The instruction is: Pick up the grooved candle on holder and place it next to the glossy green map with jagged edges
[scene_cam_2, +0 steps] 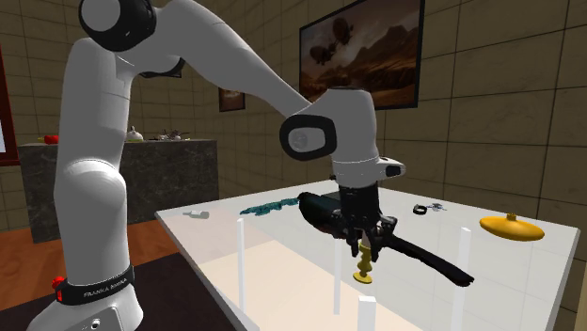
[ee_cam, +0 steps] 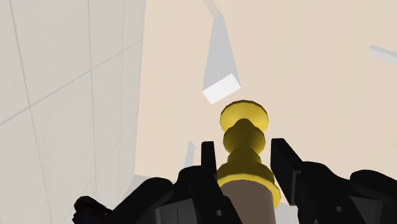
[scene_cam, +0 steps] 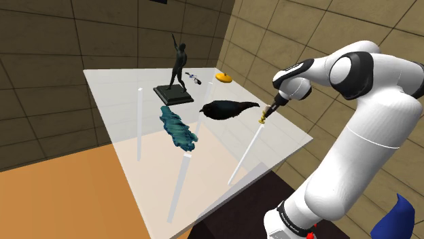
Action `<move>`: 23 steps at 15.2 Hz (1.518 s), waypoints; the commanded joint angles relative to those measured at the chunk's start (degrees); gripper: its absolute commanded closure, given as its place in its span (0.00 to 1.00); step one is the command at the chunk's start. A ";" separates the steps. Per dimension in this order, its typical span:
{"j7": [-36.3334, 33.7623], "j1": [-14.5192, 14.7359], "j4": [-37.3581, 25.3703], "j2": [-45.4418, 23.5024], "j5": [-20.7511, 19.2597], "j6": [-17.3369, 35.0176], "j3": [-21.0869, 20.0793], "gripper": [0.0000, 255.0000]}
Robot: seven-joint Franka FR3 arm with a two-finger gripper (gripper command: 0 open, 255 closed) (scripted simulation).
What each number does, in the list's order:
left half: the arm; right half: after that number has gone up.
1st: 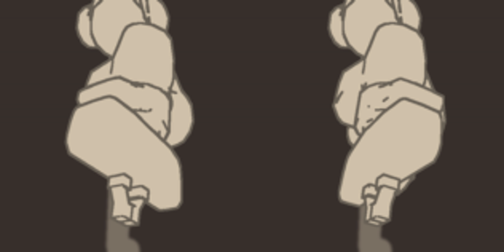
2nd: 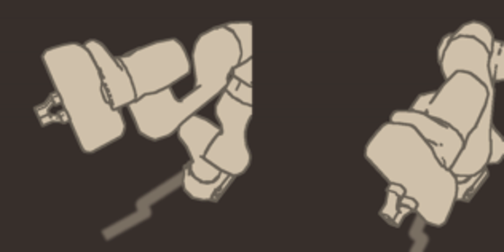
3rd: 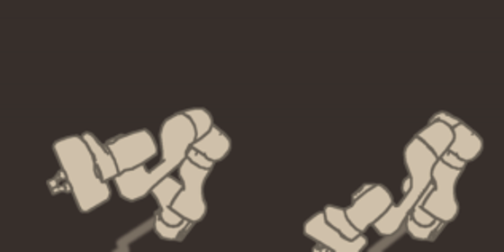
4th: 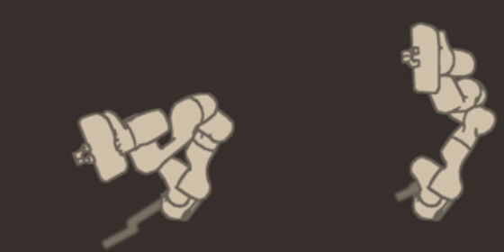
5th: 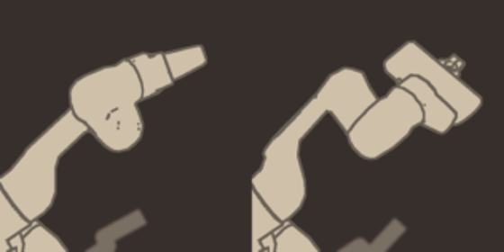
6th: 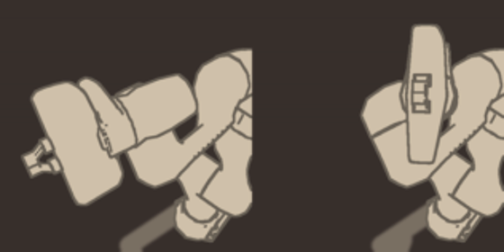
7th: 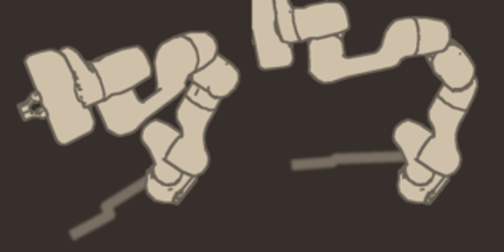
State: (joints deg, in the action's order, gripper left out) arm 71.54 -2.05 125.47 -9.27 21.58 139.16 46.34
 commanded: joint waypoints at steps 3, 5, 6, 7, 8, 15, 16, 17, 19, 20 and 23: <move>-2.60 0.91 -0.68 2.48 -3.39 -2.00 0.98 1.00; -3.87 1.26 -1.21 3.71 -5.05 -3.18 1.34 1.00; -4.48 1.40 -1.50 4.30 -5.85 -3.79 1.49 1.00; -5.08 1.53 -1.80 4.89 -6.62 -4.40 1.61 1.00; -5.66 1.65 -2.12 5.46 -7.37 -5.03 1.71 1.00; -9.22 2.13 -4.77 9.05 -11.86 -9.63 1.91 1.00; -9.66 2.16 -5.20 9.49 -12.39 -10.31 1.89 1.00; -10.07 2.19 -5.65 9.92 -12.89 -11.00 1.86 1.00; -10.84 2.23 -6.59 10.72 -13.82 -12.40 1.76 1.00; -11.20 2.24 -7.08 11.09 -14.24 -13.11 1.71 1.00; -12.18 2.28 -8.63 12.10 -15.37 -15.26 1.52 1.00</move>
State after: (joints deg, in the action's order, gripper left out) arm 59.89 0.19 117.28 2.32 6.79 124.66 47.99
